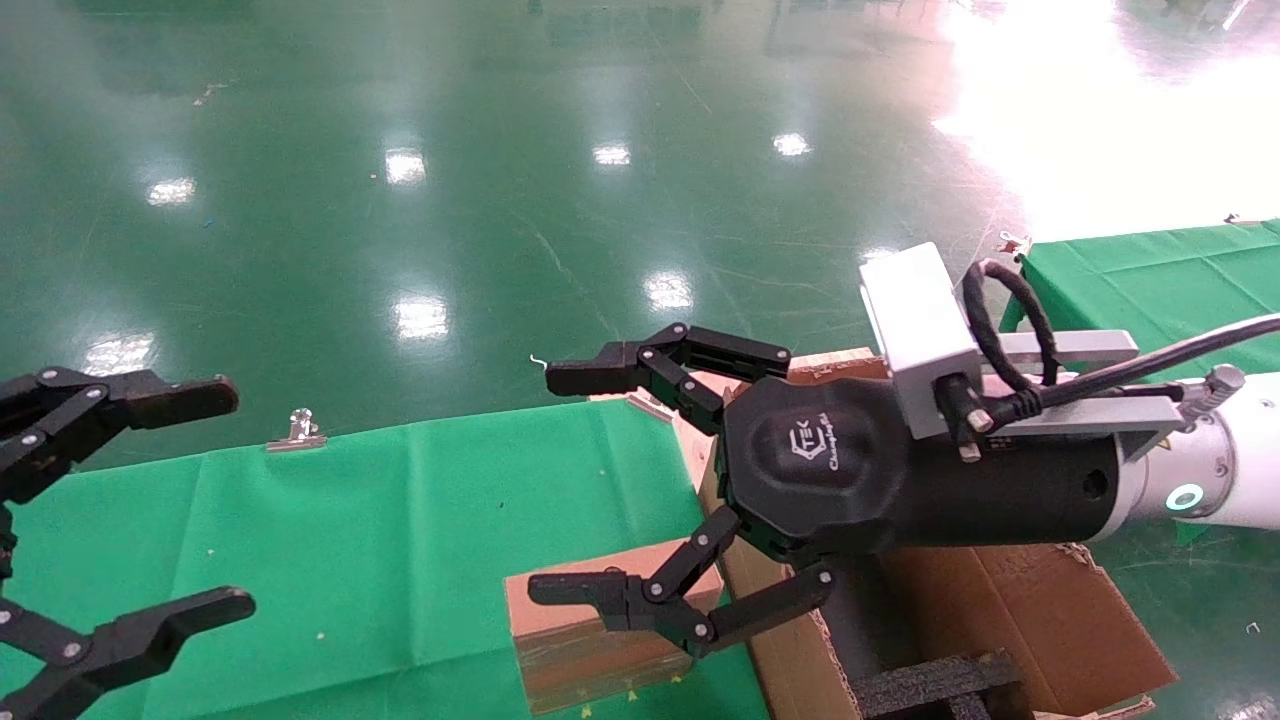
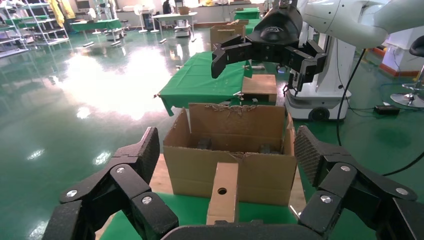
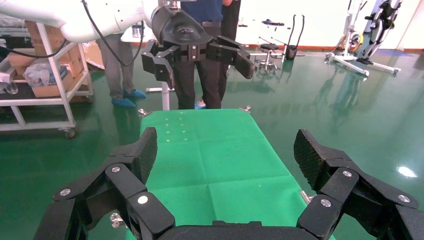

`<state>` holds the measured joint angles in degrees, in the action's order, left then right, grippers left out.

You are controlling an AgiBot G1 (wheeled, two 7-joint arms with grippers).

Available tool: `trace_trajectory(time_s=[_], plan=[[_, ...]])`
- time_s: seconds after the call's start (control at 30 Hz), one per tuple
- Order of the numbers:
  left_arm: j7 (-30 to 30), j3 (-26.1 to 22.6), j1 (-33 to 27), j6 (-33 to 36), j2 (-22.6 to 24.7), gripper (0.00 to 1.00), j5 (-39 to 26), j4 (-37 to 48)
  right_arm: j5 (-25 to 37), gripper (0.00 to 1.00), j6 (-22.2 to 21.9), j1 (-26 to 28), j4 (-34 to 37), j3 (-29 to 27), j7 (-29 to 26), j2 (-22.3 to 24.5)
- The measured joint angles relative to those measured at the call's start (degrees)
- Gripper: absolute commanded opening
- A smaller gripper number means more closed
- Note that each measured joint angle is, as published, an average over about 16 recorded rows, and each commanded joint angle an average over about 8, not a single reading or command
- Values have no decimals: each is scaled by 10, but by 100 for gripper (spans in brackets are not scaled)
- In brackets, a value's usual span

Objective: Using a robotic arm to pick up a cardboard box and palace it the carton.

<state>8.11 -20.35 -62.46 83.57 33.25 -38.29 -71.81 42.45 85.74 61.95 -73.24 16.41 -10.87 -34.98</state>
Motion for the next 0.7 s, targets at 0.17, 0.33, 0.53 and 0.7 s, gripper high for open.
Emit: trace_trajectory(time_s=[0.17, 0.33, 0.53, 0.7], plan=[[0, 0, 0, 0, 0, 0, 0, 0, 23, 100, 2, 12, 1, 9, -1, 1], [0, 0, 0, 0, 0, 0, 0, 0, 74, 100, 11, 42, 5, 31, -4, -4], [0, 0, 0, 0, 0, 0, 0, 0, 163, 100, 26, 98, 14, 76, -8, -23], [0, 0, 0, 0, 0, 0, 0, 0, 238, 100, 37, 145, 22, 122, -11, -46]])
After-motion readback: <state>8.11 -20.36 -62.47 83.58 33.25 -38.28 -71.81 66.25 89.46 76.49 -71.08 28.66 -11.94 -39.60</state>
